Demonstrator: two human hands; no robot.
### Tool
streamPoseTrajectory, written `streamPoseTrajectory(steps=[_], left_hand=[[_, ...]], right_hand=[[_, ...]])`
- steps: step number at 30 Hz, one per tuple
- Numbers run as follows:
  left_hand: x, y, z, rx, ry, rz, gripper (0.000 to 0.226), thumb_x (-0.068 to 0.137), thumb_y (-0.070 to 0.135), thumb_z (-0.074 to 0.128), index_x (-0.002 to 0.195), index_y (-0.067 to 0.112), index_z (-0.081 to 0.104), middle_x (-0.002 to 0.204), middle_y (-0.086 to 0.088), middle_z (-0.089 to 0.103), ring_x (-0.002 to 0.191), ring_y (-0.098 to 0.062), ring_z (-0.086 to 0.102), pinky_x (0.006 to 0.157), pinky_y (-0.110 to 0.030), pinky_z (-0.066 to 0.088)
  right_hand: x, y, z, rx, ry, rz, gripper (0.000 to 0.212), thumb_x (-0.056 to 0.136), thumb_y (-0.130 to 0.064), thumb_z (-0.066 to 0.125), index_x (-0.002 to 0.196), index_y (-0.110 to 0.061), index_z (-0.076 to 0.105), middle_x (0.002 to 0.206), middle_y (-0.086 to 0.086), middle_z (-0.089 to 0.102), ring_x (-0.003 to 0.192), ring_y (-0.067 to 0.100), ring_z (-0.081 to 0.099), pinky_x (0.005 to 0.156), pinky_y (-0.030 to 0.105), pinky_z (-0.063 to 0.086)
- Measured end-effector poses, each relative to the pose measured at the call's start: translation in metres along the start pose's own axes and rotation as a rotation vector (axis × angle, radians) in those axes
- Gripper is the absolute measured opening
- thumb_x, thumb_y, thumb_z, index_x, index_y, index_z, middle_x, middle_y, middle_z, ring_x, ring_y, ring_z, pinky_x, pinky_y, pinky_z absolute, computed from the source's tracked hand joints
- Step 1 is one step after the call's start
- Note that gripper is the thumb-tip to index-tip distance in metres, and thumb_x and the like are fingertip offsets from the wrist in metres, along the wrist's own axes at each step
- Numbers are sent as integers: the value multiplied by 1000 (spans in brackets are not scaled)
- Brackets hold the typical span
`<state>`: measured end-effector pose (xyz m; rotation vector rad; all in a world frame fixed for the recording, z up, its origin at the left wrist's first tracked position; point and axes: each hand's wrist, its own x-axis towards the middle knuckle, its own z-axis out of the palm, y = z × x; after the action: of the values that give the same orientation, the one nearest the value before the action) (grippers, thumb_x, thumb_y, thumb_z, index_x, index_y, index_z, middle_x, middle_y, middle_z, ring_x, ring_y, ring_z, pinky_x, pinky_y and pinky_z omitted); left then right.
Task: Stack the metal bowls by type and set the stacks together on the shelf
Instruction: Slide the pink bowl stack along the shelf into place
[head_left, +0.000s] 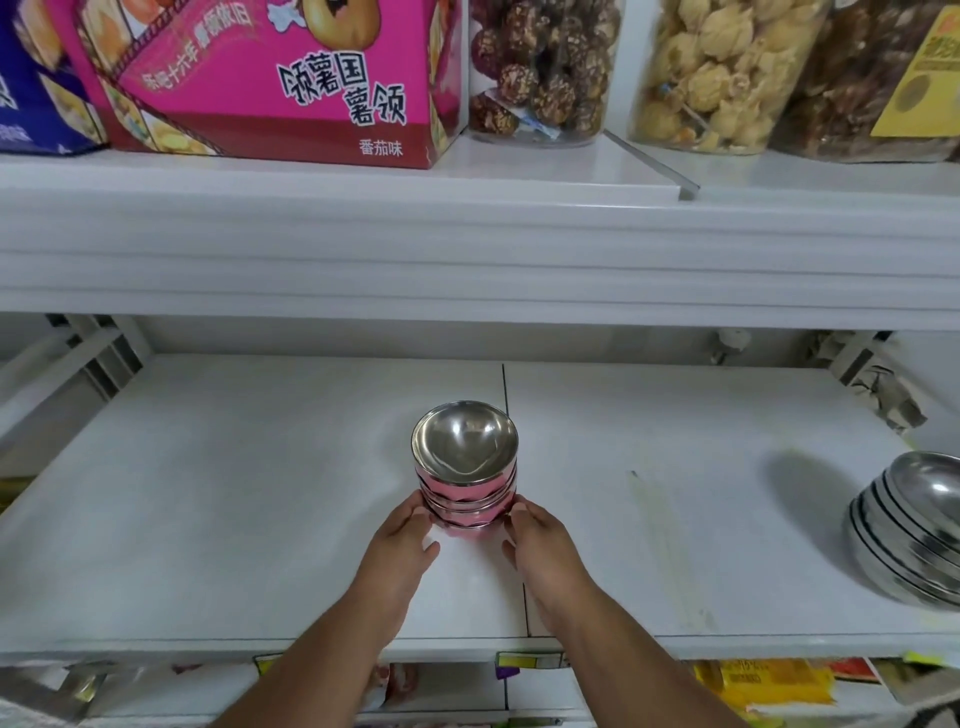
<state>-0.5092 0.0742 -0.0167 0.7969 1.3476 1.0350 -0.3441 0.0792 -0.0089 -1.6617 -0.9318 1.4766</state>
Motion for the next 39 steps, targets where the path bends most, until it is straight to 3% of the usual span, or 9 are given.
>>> streamPoseTrajectory(steps=[4,7,15,20,23,25,28,33,39], left_hand=[[23,12,-1,-6,-8,12,37,99,14,44,103,41,68,113,1,65,109,-10,59,109,-37,43],[42,21,1,-22,-9,24,35,99,15,43,98,37,70,114,4,65,110,-8,58,110,-38,42],[83,44,3,2,6,-16,30,101,12,41,99,31,63,126,-8,62,123,-21,54,111,-43,40],[95,44,0,83,-16,-45,38,101,16,40,136,25,52,133,-4,56,121,-16,53,111,-41,40],[88,46,0,203,44,-48,50,101,24,42,151,25,36,144,2,48,121,-15,52,115,-43,35],[79,46,0,354,46,-44,54,102,28,42,154,24,28,159,0,34,141,-20,38,119,-39,27],[62,39,0,717,-5,26,58,102,35,39,156,18,24,163,-2,24,149,-21,25,118,-33,21],[36,23,5,1261,-117,123,64,99,48,33,156,20,23,165,-3,17,151,-23,18,121,-41,20],[-2,20,36,1424,-146,191,64,99,48,32,157,24,19,166,-2,13,151,-24,17,120,-41,23]], right_hand=[[23,-13,4,27,-14,-6,37,97,-25,40,110,2,62,128,28,61,125,40,55,112,56,41],[41,-25,9,13,-25,-26,33,92,-26,40,93,-1,62,95,20,67,95,29,67,110,55,43],[75,-54,14,-12,-1,-15,38,93,-12,41,58,-22,50,61,-3,46,67,17,42,73,34,36],[81,-56,14,-55,-30,-37,30,96,-14,41,72,-17,59,74,2,54,76,17,51,82,32,48],[73,-53,8,-119,-17,-42,31,101,-12,39,73,-18,50,73,0,50,65,13,45,61,21,40],[67,-48,7,-185,-12,-66,23,104,-17,40,109,-20,63,108,4,64,95,18,60,79,20,44],[52,-45,2,-481,-29,-132,53,106,-24,37,157,-11,33,162,8,38,147,26,38,115,30,31],[23,-28,-11,-1170,3,-375,58,105,-32,33,157,-6,27,164,17,31,150,34,29,120,41,29],[-6,-12,-40,-1388,-45,-407,64,107,-42,25,161,-9,14,171,13,13,157,31,10,126,45,13]])
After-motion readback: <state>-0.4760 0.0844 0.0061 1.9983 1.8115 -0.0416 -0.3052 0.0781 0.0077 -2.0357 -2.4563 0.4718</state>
